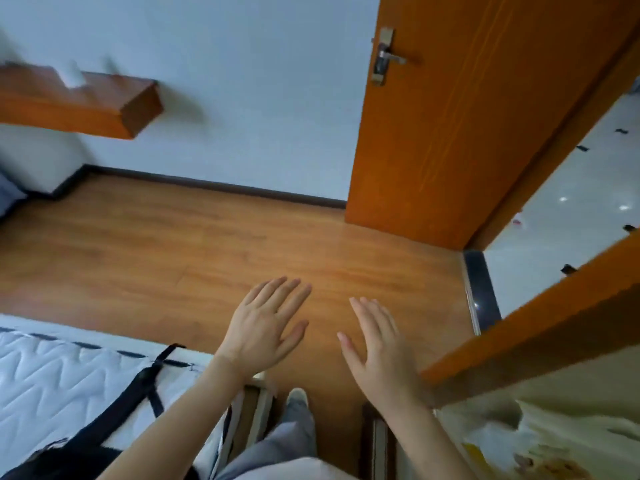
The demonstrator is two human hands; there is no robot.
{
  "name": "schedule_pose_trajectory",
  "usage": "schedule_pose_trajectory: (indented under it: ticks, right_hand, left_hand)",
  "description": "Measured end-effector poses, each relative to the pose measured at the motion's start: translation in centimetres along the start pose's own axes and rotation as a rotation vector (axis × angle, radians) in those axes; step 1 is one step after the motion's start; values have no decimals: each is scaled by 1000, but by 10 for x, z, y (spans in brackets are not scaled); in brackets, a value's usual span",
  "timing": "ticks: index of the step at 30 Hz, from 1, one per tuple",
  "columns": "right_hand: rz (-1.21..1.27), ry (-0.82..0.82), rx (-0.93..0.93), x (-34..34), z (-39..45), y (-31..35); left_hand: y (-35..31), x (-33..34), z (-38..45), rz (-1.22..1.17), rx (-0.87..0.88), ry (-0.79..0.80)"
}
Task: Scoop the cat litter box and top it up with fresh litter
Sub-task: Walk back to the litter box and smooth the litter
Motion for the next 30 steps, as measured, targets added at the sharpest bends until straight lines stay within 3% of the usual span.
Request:
schedule_pose_trajectory:
  ticks: [13,24,30]
  right_hand:
    - [35,77,-419,83,250,165]
    - [110,257,-702,174,440,247]
    - [151,363,-846,209,552,313]
  left_hand:
    - [219,-32,18,130,-531,-185]
    - [363,5,60,212,-874,-223]
    - [442,-10,86,323,-1144,-310]
Point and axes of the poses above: each hand's wrist, its own z-axis towards the middle knuckle, its own x-axis out of the palm, y = z × x, the point moved 2 cm from there along z, towards the middle knuckle, and after that the axes turned 11 degrees about x, right-handed, at the moved point
